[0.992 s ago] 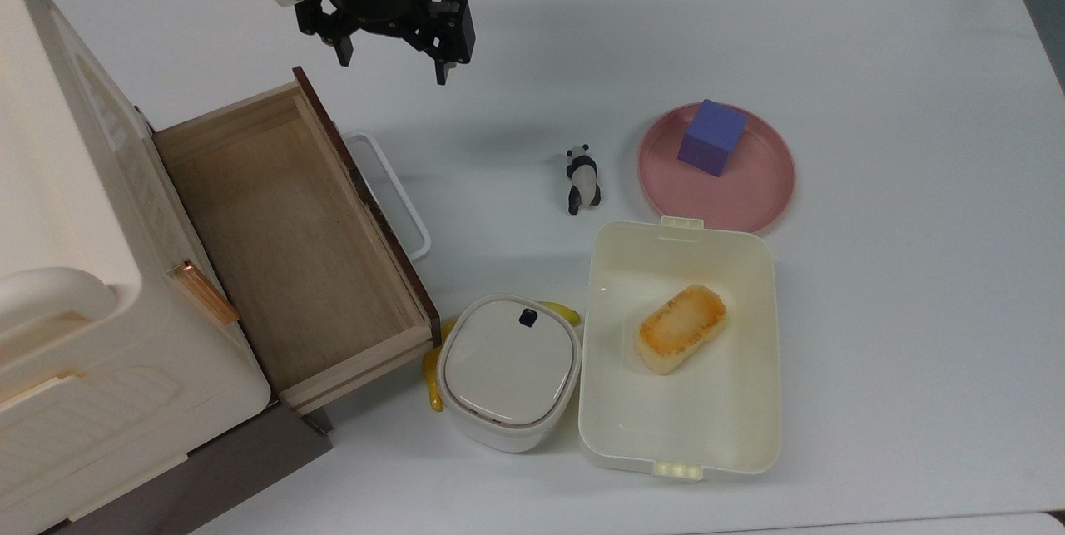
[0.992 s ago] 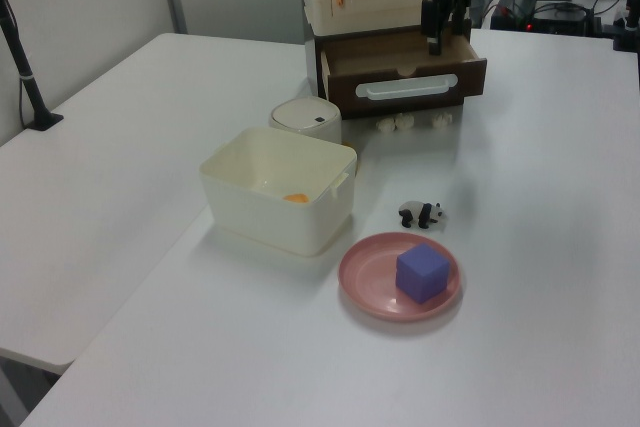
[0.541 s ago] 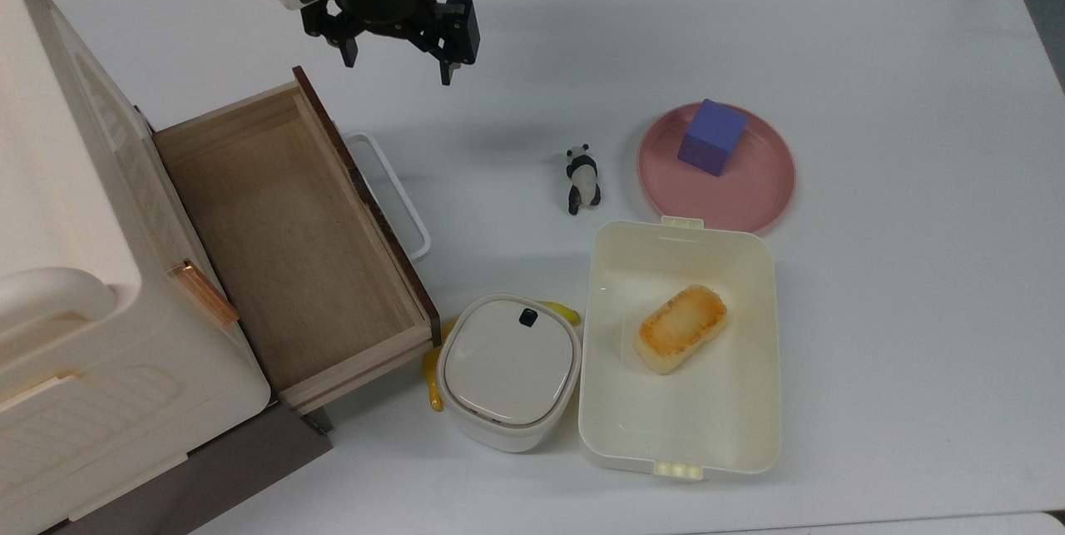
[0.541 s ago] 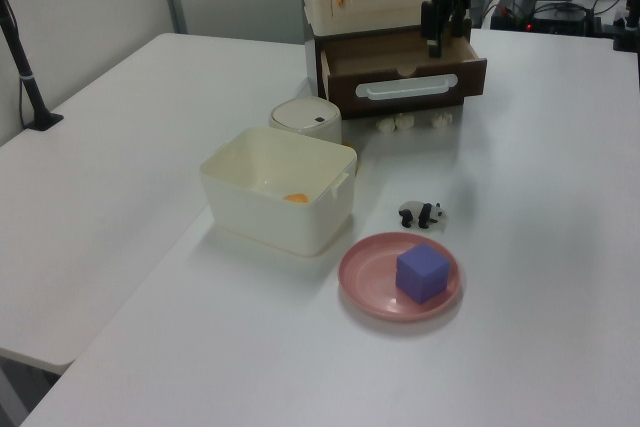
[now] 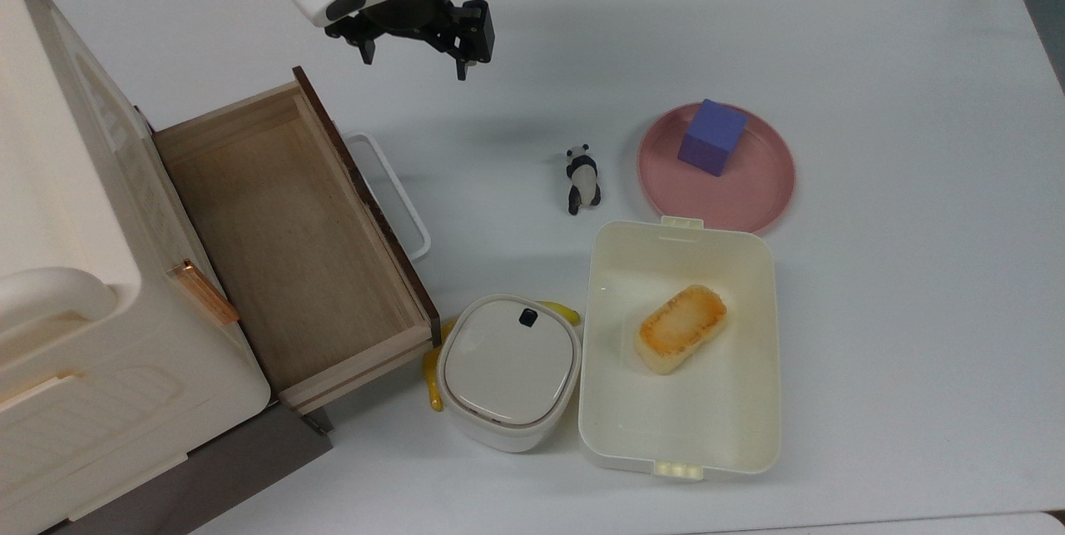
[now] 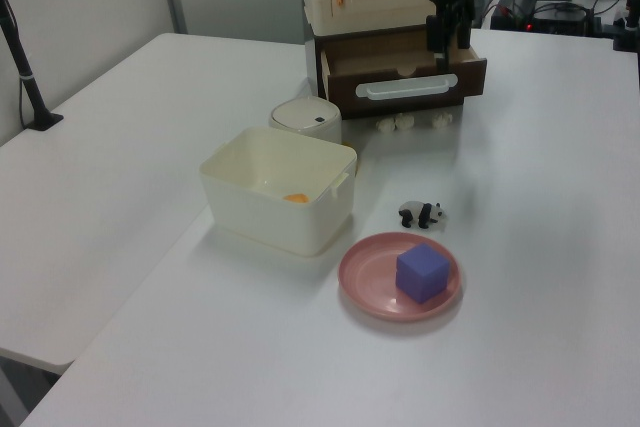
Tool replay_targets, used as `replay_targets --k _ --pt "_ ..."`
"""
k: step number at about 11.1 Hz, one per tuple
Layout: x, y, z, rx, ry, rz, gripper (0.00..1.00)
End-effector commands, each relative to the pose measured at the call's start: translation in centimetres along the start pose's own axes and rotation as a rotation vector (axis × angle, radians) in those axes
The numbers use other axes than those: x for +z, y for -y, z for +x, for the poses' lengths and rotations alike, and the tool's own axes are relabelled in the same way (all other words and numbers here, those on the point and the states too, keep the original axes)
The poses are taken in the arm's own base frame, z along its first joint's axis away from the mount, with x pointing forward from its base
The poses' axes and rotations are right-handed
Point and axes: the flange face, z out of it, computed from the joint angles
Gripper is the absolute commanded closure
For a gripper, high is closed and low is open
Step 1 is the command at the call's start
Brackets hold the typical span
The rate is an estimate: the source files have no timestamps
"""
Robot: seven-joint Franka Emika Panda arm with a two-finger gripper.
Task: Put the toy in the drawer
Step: 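Move the open gripper over the black-and-white panda toy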
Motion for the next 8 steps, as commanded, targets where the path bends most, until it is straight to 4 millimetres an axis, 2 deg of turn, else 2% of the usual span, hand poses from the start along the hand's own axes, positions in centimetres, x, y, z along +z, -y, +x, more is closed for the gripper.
replay_targets --k 1,4,6,8 --pt "2.6 3.3 -1.6 -0.07 0.065 -0.003 0.0" --pt "6.3 8.6 -2.7 -0.225 0.082 -0.011 0.0" --pt "10.1 12.6 -2.4 -0.266 0.054 -0.024 0.0" --pt "13.9 15.7 -1.4 -0.246 0.033 -0.049 0.0"
